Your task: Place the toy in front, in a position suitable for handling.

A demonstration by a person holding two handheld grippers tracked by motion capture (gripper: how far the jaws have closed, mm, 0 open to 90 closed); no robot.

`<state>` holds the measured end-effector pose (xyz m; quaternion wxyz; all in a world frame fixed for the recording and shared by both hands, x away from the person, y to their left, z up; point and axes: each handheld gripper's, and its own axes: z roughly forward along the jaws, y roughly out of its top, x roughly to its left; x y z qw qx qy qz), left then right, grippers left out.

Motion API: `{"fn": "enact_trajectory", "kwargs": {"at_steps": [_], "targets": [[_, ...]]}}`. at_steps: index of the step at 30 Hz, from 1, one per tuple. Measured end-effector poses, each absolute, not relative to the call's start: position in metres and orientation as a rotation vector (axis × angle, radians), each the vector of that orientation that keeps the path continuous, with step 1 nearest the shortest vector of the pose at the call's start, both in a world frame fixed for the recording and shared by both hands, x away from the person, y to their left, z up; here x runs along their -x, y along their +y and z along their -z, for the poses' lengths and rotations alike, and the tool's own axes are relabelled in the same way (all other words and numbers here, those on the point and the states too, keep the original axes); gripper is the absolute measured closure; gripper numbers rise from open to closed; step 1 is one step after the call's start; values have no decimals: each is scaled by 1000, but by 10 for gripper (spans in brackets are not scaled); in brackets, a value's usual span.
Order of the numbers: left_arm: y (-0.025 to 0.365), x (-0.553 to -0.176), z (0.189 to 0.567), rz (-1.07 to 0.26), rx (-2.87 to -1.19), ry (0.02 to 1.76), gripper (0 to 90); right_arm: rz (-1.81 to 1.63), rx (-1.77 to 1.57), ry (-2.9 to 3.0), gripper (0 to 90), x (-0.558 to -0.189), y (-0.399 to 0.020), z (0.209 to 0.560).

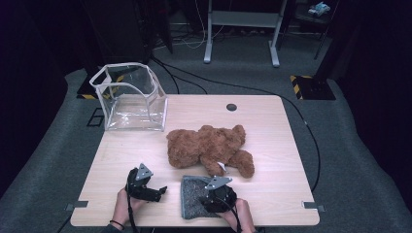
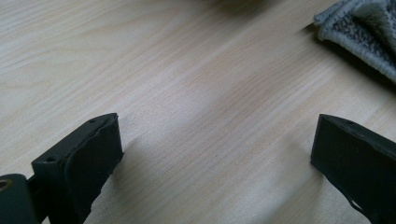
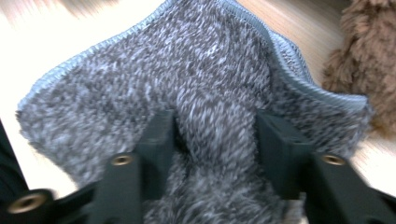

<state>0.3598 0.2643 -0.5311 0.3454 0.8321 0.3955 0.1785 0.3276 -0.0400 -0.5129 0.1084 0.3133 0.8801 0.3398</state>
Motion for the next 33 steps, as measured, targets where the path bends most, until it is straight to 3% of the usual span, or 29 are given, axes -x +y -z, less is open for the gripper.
{"fn": "enact_trajectory", "kwargs": {"at_steps": [5,9,33], "targets": [[264,-360,532,-462,-2152,1029,16,-1032,-921,2587,730,-328,-44,514],[264,-360,532,-462,-2148,1033,18,-1055,-910,2574,776,-327,-46,514],[264,-360,532,-467,-2139,1048,23,-1109,-990,2458,783,-308,-104,487]]}}
